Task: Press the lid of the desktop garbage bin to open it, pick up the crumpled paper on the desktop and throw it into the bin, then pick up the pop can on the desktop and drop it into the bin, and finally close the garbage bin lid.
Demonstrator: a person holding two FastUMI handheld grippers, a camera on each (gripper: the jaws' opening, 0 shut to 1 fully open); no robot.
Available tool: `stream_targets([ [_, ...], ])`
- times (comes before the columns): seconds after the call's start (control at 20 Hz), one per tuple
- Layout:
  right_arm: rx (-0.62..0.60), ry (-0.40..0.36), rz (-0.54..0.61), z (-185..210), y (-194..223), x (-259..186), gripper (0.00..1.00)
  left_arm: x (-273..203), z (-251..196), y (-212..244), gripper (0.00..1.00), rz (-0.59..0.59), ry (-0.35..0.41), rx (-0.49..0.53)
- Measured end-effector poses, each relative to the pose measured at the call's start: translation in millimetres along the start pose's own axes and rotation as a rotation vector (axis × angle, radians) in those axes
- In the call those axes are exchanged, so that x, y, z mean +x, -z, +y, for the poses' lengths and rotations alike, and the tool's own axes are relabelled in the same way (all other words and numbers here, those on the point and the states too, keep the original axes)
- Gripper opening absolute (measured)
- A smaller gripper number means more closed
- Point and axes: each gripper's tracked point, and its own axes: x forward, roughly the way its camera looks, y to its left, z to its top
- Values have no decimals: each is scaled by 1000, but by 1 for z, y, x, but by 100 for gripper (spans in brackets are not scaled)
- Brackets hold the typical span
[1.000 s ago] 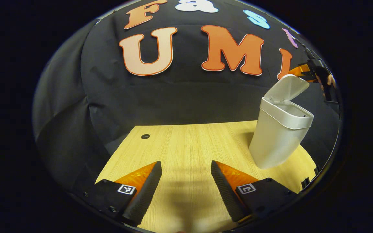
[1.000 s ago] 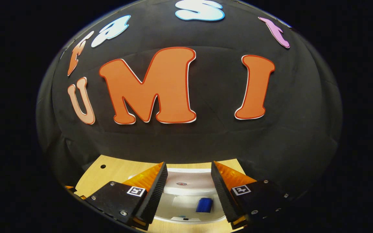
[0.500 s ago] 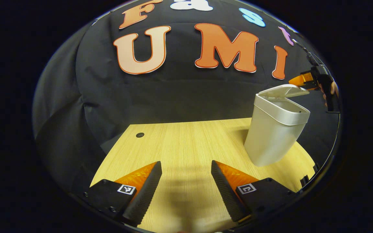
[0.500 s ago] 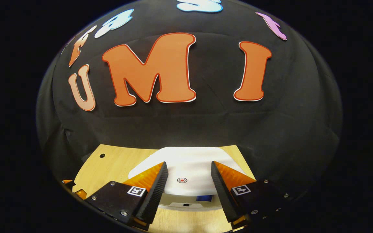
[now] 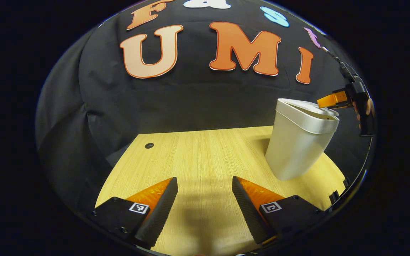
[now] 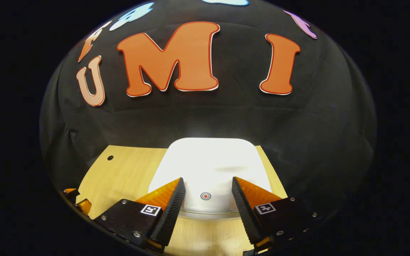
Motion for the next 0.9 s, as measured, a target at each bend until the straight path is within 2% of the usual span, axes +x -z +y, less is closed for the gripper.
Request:
stream_targets([
  [0.35, 1, 27, -22, 2, 9, 2, 82, 6, 1, 5, 99, 27, 14, -6],
  [0.65, 7, 52, -115, 5, 12, 1, 82, 10, -1, 5, 98, 37, 36, 13],
  [0.75, 9, 51, -140, 5, 13, -2, 80, 11, 0, 5, 98, 40, 40, 16],
  [0.8, 8, 49, -144, 6, 14, -2, 73, 11, -1, 4, 98, 43, 43, 17],
  [0.85, 8, 47, -148, 6, 15, -2, 79, 11, 0, 5, 99, 45, 46, 18],
  [0.9, 10, 43, -153, 6, 16, -2, 72, 11, -2, 6, 98, 48, 51, 21],
])
